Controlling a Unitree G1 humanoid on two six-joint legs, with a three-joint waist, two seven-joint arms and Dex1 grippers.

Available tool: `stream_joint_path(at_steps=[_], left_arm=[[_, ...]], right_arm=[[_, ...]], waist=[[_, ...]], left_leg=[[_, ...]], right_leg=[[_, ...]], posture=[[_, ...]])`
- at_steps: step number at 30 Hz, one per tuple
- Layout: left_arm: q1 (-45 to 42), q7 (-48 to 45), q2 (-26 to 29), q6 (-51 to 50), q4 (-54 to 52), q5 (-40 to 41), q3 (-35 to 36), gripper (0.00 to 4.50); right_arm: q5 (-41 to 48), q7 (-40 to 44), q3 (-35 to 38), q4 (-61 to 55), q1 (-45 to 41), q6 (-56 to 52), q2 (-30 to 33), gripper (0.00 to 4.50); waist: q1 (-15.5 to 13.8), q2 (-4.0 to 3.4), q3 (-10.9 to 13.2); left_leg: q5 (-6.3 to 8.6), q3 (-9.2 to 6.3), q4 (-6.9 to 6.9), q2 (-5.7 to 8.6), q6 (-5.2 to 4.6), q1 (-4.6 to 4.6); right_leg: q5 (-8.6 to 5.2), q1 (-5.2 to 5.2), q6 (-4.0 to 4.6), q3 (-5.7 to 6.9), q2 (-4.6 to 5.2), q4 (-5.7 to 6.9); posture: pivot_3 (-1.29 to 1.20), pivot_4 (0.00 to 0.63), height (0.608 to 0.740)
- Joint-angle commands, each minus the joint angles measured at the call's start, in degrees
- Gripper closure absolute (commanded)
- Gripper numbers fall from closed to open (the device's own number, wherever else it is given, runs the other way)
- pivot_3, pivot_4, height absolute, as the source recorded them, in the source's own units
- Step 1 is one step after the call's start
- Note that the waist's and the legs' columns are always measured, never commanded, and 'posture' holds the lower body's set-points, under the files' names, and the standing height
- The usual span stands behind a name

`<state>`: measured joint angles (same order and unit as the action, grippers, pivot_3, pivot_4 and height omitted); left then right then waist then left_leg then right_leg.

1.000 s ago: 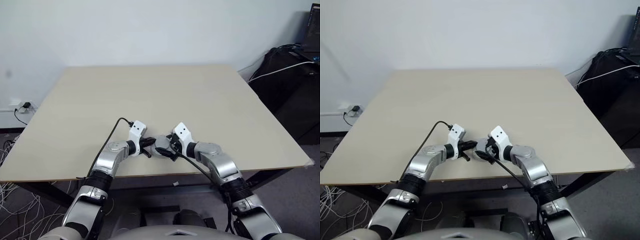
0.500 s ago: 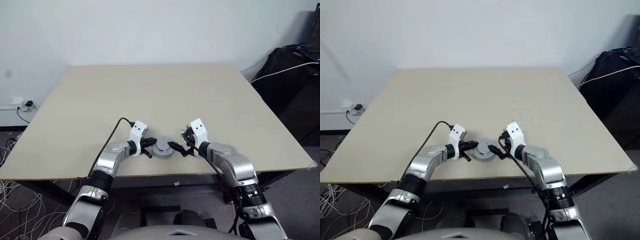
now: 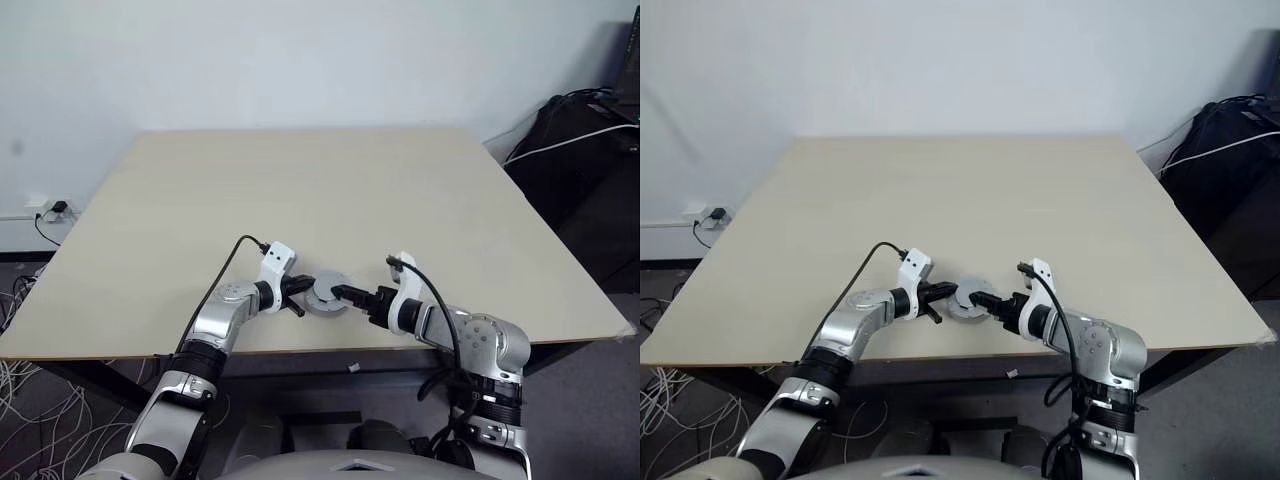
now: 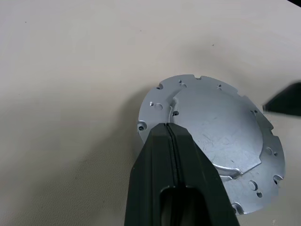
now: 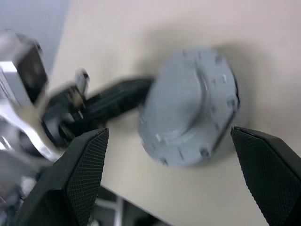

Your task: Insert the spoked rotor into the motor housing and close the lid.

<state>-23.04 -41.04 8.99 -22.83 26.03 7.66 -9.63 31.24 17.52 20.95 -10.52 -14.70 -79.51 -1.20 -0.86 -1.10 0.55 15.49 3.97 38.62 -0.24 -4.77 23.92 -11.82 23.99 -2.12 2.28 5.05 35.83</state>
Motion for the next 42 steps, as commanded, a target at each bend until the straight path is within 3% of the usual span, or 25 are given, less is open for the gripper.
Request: stream_joint_path(at_steps=[1,26,34,42], left_arm=[[0.3,-0.5,-0.3,-0.4,0.3,-0.3,-1.0,4.50],[0.7,-0.6,-0.1,-0.6,-0.5,-0.1,-0.8,4.50],[0.7,-0.5,-0.2,-0.6,-0.6,-0.1,-0.7,4.50],[0.9,-0.5,-0.4,-0.6,-0.7,-0.1,-0.8,4.50]], right_arm=[[1.5,-3.5,4.6,1.5,-2.7,0.2,-2.2,0.04],[1.6,-9.8,1.6,9.9,-3.8,3.8,-5.8,0.04],[2.5,-9.3,1.5,11.4,-3.8,3.5,-5.9,0.04],[9.1,-3.7,4.7,12.3,-3.2,5.6,-7.3,0.04]], waist=[[0.0,-0.01,0.0],[0.2,-0.03,0.0],[0.2,-0.03,0.0],[0.9,-0.02,0.0]], left_leg=[[0.00,0.00,-0.01,0.00,0.00,0.00],[-0.01,0.01,-0.04,0.04,-0.01,-0.01],[-0.01,0.01,-0.04,0.03,-0.01,-0.03],[-0.01,0.01,-0.04,-0.02,-0.02,-0.07]], right_leg=[[0.00,0.00,0.00,0.01,0.00,0.00],[-0.02,-0.01,-0.04,0.03,-0.05,-0.01],[-0.04,-0.03,-0.06,0.08,-0.11,-0.01],[-0.04,-0.07,-0.10,0.13,-0.26,0.00]], posture=[[0.00,0.000,0.740],[0.00,0.000,0.740],[0.00,0.000,0.740],[0.00,0.000,0.740]])
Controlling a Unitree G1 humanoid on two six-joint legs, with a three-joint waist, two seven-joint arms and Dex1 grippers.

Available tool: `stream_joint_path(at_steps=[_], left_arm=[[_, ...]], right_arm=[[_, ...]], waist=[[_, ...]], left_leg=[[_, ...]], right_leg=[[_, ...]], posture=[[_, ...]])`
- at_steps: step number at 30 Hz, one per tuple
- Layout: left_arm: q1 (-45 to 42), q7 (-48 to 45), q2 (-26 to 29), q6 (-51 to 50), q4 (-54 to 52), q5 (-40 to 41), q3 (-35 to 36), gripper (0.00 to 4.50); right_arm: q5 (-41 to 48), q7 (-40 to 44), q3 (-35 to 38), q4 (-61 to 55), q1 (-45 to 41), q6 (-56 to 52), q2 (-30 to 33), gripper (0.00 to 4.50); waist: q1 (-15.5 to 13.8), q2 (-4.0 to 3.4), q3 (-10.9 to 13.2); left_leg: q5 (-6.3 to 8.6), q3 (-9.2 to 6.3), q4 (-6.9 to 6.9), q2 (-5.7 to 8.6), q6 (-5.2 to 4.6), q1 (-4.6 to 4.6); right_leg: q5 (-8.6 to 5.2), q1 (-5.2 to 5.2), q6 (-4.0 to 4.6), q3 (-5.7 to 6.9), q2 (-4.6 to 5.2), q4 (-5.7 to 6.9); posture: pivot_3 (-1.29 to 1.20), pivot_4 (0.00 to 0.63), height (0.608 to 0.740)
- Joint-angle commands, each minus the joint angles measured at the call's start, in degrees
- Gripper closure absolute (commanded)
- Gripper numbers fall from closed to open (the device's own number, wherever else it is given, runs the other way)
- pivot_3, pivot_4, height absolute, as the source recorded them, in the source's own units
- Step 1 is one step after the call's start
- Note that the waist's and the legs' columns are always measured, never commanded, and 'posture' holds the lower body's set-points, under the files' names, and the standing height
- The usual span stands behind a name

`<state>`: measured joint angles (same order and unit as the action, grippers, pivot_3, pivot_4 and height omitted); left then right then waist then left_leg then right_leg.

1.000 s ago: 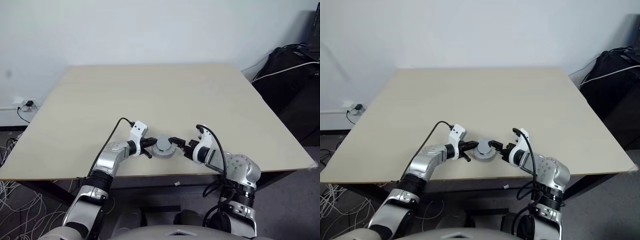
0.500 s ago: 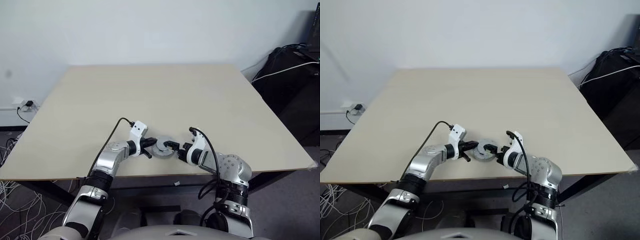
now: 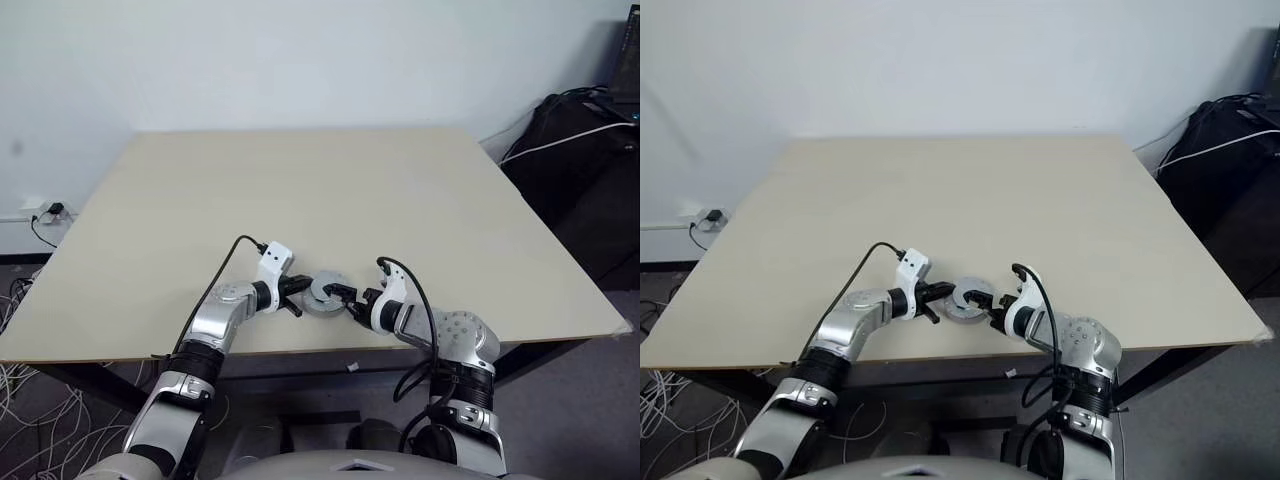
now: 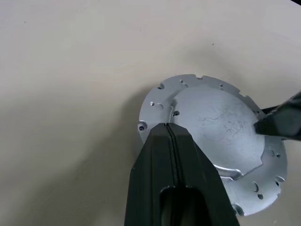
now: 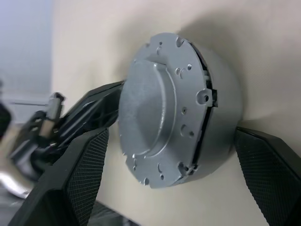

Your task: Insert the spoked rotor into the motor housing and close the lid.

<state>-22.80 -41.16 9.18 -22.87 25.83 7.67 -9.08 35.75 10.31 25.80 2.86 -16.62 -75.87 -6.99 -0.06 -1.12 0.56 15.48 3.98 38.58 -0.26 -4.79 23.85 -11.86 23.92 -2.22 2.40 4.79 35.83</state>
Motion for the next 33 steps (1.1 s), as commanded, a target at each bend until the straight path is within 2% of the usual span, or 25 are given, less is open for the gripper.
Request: stream_joint_path(at_steps=[1,7,21,33], left_arm=[[0.7,-0.4,-0.6,-0.6,-0.5,-0.2,-1.3,4.50],[1.0,-0.4,-0.6,-0.7,-0.8,-0.3,-1.0,4.50],[1.1,-0.4,-0.9,-0.2,-0.6,-0.4,-0.9,4.50],[0.8,-0.4,-1.0,0.0,0.0,-0.5,-0.9,4.50]], right_arm=[[4.9,3.7,-0.1,-1.1,-1.2,2.5,-1.6,0.04],[7.1,2.7,3.2,0.3,-1.8,6.4,-2.1,0.04],[9.1,3.0,-1.1,-1.2,1.0,-0.7,-1.5,0.04],[10.0,-1.1,1.6,1.5,-1.5,4.9,-4.0,0.04]], waist=[[0.2,-0.01,0.0],[0.3,0.00,0.0],[0.6,-0.01,0.0],[0.6,-0.01,0.0]], left_leg=[[0.00,0.00,0.00,0.00,0.00,0.01],[0.00,0.00,0.00,0.02,-0.01,0.00],[0.01,0.00,-0.01,0.02,-0.01,0.00],[0.01,-0.01,-0.08,0.03,0.00,0.02]], right_leg=[[0.00,0.00,-0.02,-0.01,-0.02,0.00],[-0.02,-0.03,-0.10,0.01,-0.06,0.00],[-0.04,-0.01,-0.13,-0.04,0.04,0.00],[-0.05,0.05,-0.12,-0.13,0.13,-0.01]], posture=[[0.00,0.000,0.740],[0.00,0.000,0.740],[0.00,0.000,0.740],[0.00,0.000,0.740]])
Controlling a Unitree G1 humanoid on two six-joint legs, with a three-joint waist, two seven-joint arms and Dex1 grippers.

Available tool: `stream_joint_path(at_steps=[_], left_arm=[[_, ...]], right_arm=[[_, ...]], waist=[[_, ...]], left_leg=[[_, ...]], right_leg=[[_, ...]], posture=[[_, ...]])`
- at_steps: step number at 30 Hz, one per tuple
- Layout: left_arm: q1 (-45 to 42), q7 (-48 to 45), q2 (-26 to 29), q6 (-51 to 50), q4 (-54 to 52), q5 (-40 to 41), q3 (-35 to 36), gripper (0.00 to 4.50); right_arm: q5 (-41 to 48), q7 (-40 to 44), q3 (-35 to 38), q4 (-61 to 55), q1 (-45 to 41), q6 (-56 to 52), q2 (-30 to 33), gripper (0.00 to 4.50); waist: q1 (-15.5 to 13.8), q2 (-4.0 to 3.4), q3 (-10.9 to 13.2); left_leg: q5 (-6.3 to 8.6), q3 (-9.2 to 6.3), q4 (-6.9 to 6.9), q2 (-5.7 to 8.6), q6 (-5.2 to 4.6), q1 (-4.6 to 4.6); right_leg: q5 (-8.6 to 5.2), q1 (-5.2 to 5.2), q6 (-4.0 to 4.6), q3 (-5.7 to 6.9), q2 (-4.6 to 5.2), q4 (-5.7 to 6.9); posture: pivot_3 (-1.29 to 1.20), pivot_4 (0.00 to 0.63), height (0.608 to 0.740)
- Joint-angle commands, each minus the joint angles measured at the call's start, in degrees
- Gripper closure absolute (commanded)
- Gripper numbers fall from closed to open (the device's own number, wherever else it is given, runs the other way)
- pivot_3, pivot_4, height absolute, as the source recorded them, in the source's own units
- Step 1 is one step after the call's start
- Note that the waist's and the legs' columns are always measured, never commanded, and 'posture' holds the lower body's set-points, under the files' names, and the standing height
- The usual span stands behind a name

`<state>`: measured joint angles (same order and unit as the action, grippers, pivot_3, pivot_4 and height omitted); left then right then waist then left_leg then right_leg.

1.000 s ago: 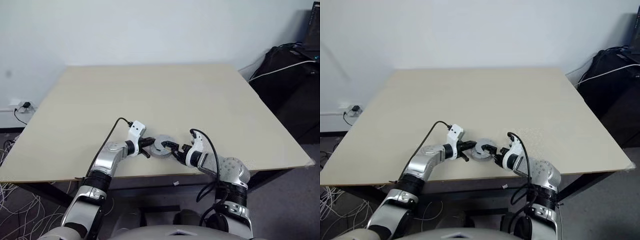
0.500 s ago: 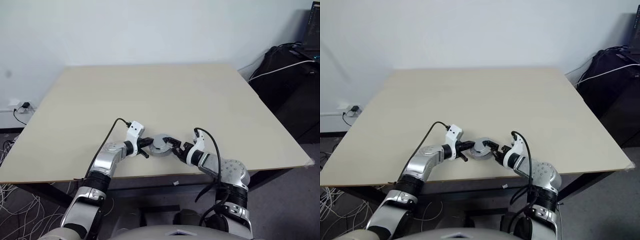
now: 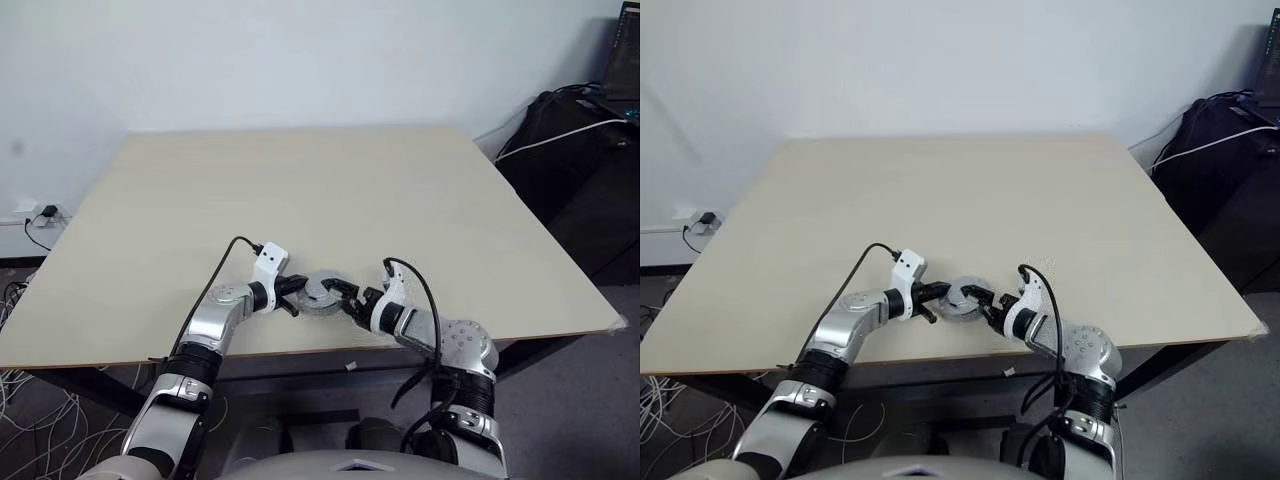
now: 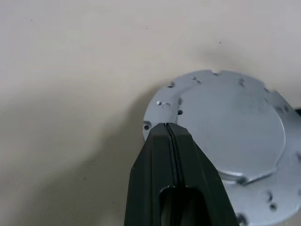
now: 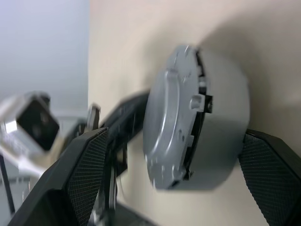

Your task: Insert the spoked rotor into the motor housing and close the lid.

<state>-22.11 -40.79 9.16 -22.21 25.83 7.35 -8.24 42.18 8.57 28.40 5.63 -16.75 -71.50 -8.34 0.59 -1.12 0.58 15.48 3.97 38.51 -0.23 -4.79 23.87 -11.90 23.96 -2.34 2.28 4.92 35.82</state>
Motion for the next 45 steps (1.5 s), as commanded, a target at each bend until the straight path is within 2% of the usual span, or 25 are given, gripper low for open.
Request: stream_joint_path(at_steps=[1,7,15,18,38,45], left_arm=[[0.1,-0.7,-1.0,-0.6,0.1,-0.2,-1.7,4.50],[-0.3,-0.7,-1.1,-0.4,0.6,-0.2,-1.6,4.50],[-0.1,-0.7,-1.3,-0.5,0.2,-0.2,-1.5,4.50],[-0.1,-0.7,-1.3,-0.4,0.3,-0.2,-1.4,4.50],[0.3,-0.4,-1.5,-0.5,-0.2,0.0,-1.2,4.50],[1.5,0.7,-2.7,1.0,-3.0,2.3,1.2,4.50]], right_arm=[[3.7,0.9,-1.5,-1.5,-1.3,0.1,-2.6,0.04],[4.2,1.8,-3.3,-2.8,-0.6,-3.3,-1.8,0.04],[4.2,1.6,-2.8,-3.1,-0.9,-4.1,-1.6,2.49],[4.3,1.4,-2.8,-3.1,-0.9,-3.9,-1.7,3.14],[4.1,0.9,-3.9,-4.6,0.3,-7.7,-1.9,3.15],[3.7,0.6,-3.3,-4.3,0.7,-6.4,-1.9,3.15]], waist=[[0.0,0.00,0.0],[0.1,0.00,0.0],[0.1,-0.01,0.0],[0.1,0.00,0.0],[0.0,0.00,0.0],[0.1,0.00,0.0]], left_leg=[[0.00,0.00,-0.01,0.00,0.00,0.00],[-0.01,0.00,-0.12,0.01,0.01,0.00],[-0.05,0.04,-0.29,0.01,0.07,0.05],[-0.06,0.05,-0.30,0.01,0.08,0.07],[-0.23,0.18,-0.28,0.01,-0.24,0.02],[-0.23,0.18,-0.27,0.02,-0.25,-0.08]], right_leg=[[0.00,0.00,0.00,0.00,0.00,0.00],[-0.02,0.05,0.04,-0.03,0.03,0.00],[-0.05,0.24,0.10,-0.07,0.02,0.03],[-0.06,0.27,0.11,-0.07,0.02,0.05],[-0.02,0.21,0.03,-0.01,-0.33,0.04],[-0.02,-0.18,0.01,-0.01,-0.43,0.03]], posture=[[0.00,0.000,0.740],[0.00,0.000,0.740],[0.00,0.000,0.740],[0.00,0.000,0.740],[0.00,0.000,0.740],[0.00,0.000,0.740]])
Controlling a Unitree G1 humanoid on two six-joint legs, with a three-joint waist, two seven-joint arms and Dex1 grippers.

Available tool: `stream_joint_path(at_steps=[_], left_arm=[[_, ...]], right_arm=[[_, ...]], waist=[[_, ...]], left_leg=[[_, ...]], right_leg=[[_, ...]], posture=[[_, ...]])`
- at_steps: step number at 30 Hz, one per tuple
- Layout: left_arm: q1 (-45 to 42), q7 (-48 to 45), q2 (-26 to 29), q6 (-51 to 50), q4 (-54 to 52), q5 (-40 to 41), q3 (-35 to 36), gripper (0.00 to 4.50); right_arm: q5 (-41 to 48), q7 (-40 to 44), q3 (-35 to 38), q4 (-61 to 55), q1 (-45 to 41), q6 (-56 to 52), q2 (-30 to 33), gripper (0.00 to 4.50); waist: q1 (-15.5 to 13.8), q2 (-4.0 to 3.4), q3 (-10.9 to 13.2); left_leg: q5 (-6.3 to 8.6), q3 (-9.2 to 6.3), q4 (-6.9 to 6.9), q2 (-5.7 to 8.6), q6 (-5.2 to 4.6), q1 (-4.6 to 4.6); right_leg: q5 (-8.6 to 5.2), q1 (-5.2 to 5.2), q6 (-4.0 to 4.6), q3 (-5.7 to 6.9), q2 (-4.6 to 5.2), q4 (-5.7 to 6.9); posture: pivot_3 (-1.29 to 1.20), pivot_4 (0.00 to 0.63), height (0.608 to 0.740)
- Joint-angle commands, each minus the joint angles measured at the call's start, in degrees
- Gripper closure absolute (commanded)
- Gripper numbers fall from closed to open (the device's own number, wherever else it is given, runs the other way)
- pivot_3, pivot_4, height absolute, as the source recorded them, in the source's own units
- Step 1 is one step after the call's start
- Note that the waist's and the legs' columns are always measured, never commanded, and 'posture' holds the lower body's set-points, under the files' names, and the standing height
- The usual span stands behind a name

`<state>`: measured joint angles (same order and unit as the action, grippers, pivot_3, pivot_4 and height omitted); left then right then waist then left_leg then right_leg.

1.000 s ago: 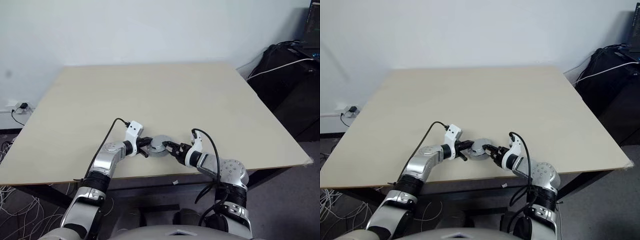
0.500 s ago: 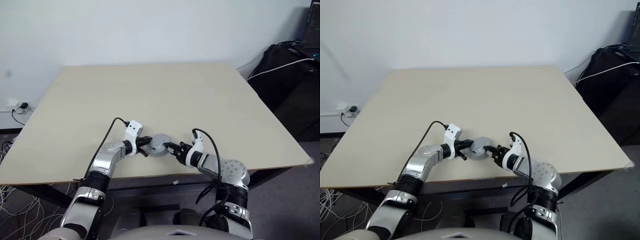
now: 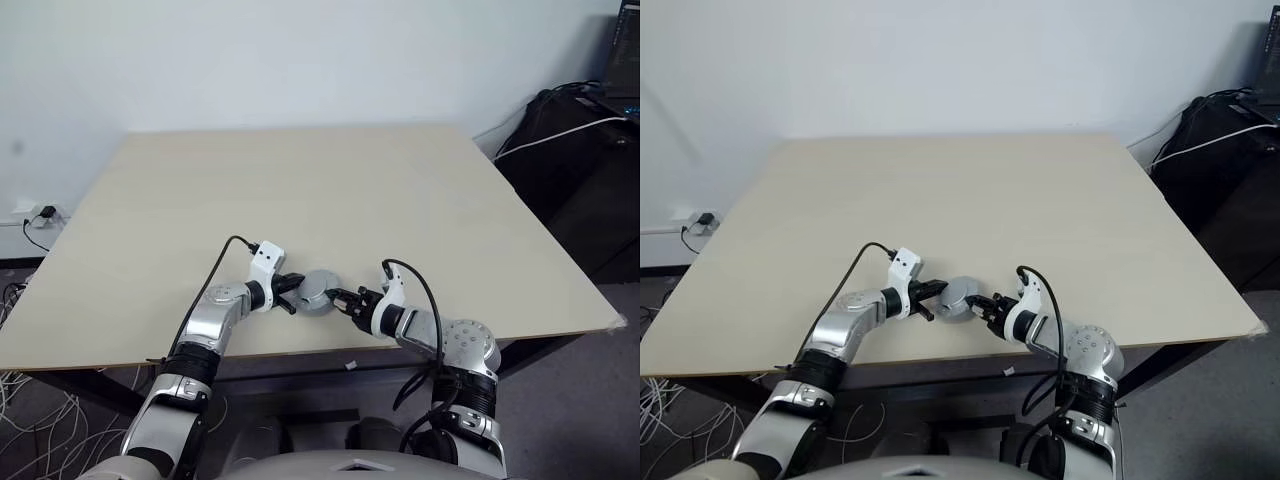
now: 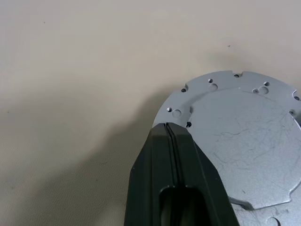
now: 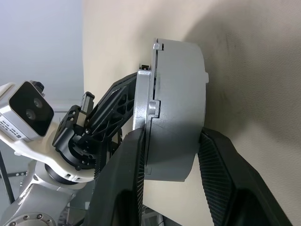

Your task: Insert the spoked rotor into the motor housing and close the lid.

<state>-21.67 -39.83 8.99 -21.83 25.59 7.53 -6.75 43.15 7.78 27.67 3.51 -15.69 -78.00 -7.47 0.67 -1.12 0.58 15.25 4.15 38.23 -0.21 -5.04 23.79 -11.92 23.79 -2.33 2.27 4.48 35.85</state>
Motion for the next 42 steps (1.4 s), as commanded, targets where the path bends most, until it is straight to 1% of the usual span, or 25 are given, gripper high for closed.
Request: stream_joint_path(at_steps=[1,3,7,12,15,20,24,28,31,42], left_arm=[[1.7,0.1,-3.1,1.1,-4.5,3.3,0.9,4.50],[2.7,0.4,-3.8,1.7,-7.1,4.6,2.3,4.50],[6.7,0.4,-5.5,0.6,-17.4,11.4,7.2,4.50],[12.3,1.2,-4.3,-2.7,-27.6,18.4,10.4,4.50],[16.4,2.7,-5.0,-6.1,-32.3,24.7,13.6,4.50],[24.7,7.6,-9.1,-13.2,-35.6,37.1,19.2,4.50],[30.5,8.6,-11.3,-17.1,-36.6,44.1,20.3,4.50],[34.4,10.0,-13.5,-20.6,-36.0,51.2,21.3,4.50],[35.3,12.1,-14.8,-22.0,-35.0,56.5,22.6,3.95],[36.5,18.2,-15.2,-24.2,-33.5,67.6,23.0,0.24]], right_arm=[[2.8,1.4,-2.2,-2.1,-0.3,0.5,-2.7,3.15],[3.0,1.2,-1.7,-2.1,-0.3,1.1,-2.6,3.16],[3.6,1.1,-0.9,-2.2,-0.1,1.6,-2.0,3.17],[4.0,0.8,-0.8,-2.3,0.1,1.8,-1.6,3.17],[4.4,0.6,-0.7,-2.2,0.2,2.0,-1.6,3.17],[5.9,0.2,0.5,-2.4,-0.7,3.5,-2.5,3.17],[7.8,-0.3,1.0,-3.1,-1.7,4.4,-3.2,3.17],[9.7,-1.3,0.7,-4.1,-2.5,4.7,-4.0,3.17],[11.1,-2.3,0.2,-4.9,-2.8,4.9,-4.6,3.17],[15.9,-4.7,-1.7,-6.5,-2.5,4.4,-5.0,3.17]], waist=[[0.0,0.00,0.0],[0.0,0.03,0.0],[-0.1,0.09,0.1],[0.6,0.08,0.1],[0.8,0.05,0.1],[0.7,0.15,0.2],[0.8,0.29,0.4],[0.8,0.39,0.5],[0.8,0.40,0.5],[0.9,0.43,0.6]], left_leg=[[0.00,0.00,0.00,0.00,0.00,0.00],[0.00,0.00,0.00,-0.01,0.00,0.02],[0.00,-0.01,0.00,-0.06,0.02,0.09],[0.01,0.00,-0.02,-0.06,0.03,0.04],[-0.01,0.00,-0.06,-0.13,0.05,0.01],[-0.02,-0.01,0.00,-0.11,0.05,0.00],[-0.01,0.00,0.03,-0.08,0.05,-0.02],[0.01,-0.02,0.03,-0.11,0.08,-0.05],[0.00,-0.02,0.00,-0.12,0.08,0.00],[0.00,0.00,0.01,-0.10,0.07,0.03]], right_leg=[[0.00,0.00,0.00,-0.01,0.00,0.00],[0.00,0.02,-0.01,-0.01,0.07,0.00],[0.01,0.07,-0.01,-0.01,0.18,0.00],[-0.02,0.07,0.05,-0.07,0.24,-0.01],[-0.07,0.07,0.13,-0.03,0.12,0.02],[-0.07,0.01,0.10,0.00,-0.01,0.01],[-0.11,0.04,0.03,0.01,-0.08,-0.01],[-0.11,0.20,0.03,0.02,-0.04,-0.01],[-0.13,0.30,0.06,0.01,-0.04,0.00],[-0.13,0.33,0.07,-0.02,-0.08,-0.01]], posture=[[0.00,0.000,0.740],[0.00,0.000,0.740],[0.00,0.000,0.740],[0.00,0.000,0.740],[0.00,0.000,0.740],[0.00,0.000,0.740],[0.00,0.000,0.740],[0.00,0.000,0.740],[0.00,0.000,0.740],[0.00,0.000,0.740]])
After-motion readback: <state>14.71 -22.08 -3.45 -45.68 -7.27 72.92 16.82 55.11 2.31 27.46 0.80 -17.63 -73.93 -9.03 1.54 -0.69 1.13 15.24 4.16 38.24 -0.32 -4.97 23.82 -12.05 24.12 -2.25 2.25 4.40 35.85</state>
